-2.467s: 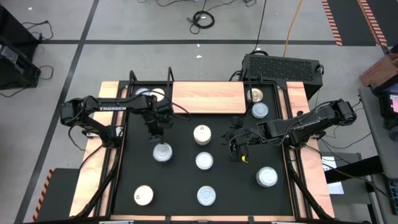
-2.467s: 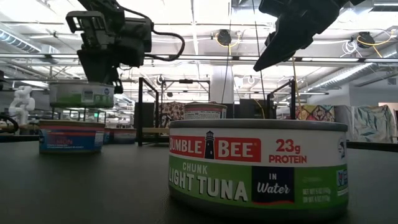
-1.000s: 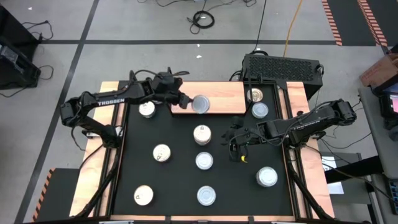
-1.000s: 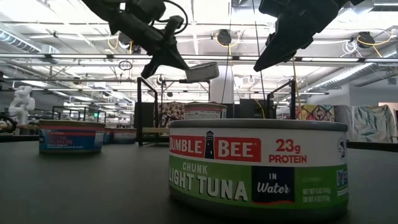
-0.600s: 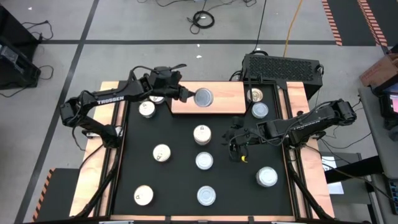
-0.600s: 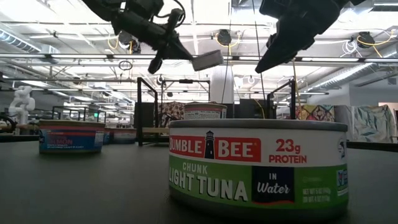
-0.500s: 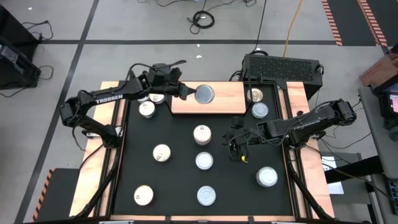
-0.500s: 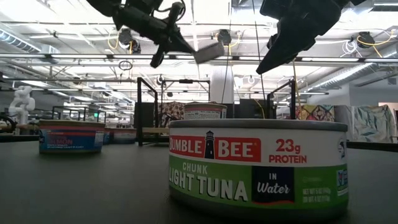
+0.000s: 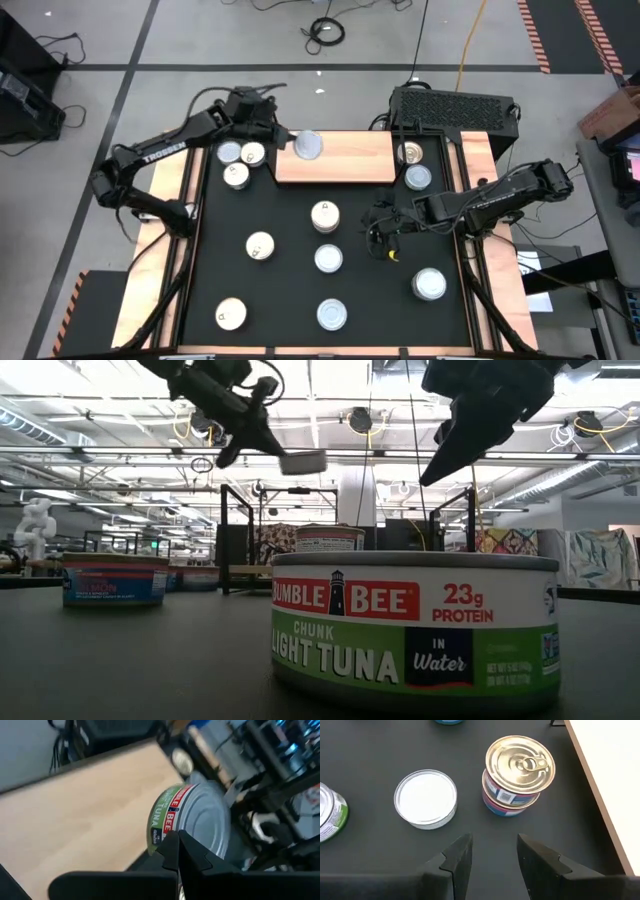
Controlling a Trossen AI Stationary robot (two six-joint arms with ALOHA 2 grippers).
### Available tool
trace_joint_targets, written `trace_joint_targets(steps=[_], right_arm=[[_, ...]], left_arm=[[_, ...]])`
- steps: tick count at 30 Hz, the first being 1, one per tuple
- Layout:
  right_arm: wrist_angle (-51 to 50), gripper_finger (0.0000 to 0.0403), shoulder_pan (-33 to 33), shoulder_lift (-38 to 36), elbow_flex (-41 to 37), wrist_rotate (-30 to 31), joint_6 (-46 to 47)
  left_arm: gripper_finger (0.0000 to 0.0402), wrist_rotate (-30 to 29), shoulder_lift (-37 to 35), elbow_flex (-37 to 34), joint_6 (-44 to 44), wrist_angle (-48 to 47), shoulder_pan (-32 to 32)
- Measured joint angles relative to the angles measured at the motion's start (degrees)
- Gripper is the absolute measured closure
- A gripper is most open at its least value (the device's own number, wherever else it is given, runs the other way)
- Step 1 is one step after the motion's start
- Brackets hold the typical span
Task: Stack canned seafood by type on shelf
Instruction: Put the middle left green tuna can on the shelf
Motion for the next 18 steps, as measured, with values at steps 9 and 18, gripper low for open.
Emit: trace_joint_targets(steps=[9, 18], right_arm=[[0.03, 0.0255, 3.16, 0.0, 0.0, -0.02, 1.6], [0.09, 0.0255, 5.29, 0.0, 0.0, 0.01, 3.2]], left_arm=[[0.0402, 1.85, -10.22, -0.82, 5.13, -9.99, 10.8], [0.0402, 3.86, -14.15, -0.83, 10.33, -19.14, 22.77]])
